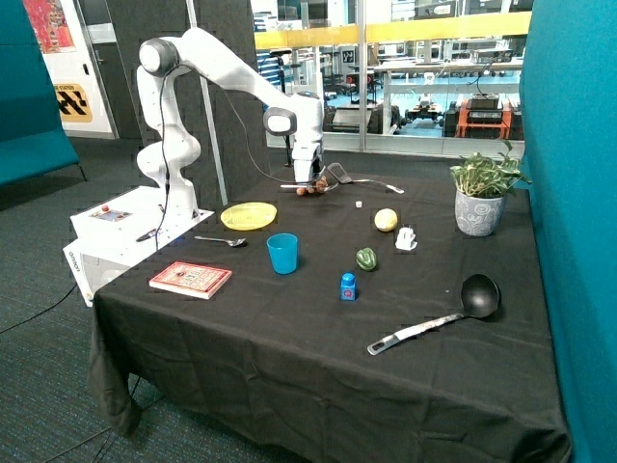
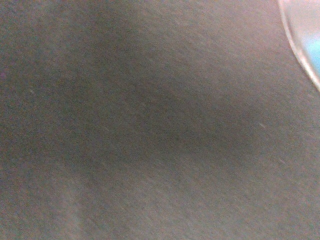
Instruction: Set the table
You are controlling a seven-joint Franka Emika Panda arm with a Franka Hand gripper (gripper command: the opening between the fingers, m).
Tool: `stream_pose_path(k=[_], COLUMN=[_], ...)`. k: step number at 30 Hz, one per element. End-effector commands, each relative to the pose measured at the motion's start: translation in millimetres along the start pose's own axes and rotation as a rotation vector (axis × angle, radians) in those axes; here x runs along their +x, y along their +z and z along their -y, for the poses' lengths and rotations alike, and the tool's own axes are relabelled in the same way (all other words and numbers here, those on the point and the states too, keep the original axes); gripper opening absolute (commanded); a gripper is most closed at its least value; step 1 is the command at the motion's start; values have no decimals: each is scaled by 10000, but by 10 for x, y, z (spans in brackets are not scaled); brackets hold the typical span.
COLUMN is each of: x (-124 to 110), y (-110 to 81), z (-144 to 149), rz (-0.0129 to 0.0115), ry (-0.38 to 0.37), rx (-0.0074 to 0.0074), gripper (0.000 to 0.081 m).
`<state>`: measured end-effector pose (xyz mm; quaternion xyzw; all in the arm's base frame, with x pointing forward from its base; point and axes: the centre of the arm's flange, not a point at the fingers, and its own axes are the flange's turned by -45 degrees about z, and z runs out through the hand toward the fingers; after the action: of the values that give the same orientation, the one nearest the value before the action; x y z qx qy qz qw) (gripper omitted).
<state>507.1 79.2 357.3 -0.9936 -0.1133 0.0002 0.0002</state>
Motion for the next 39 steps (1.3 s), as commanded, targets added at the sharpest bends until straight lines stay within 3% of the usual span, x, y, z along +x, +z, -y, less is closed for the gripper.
stream_pose_path(k=[1,39], x=[-199,-1072], y=[-98,-97], z=[-226,-1032], rz=[-4,-4], ry=[82,62], rx=[-5,-5], gripper=[0,0])
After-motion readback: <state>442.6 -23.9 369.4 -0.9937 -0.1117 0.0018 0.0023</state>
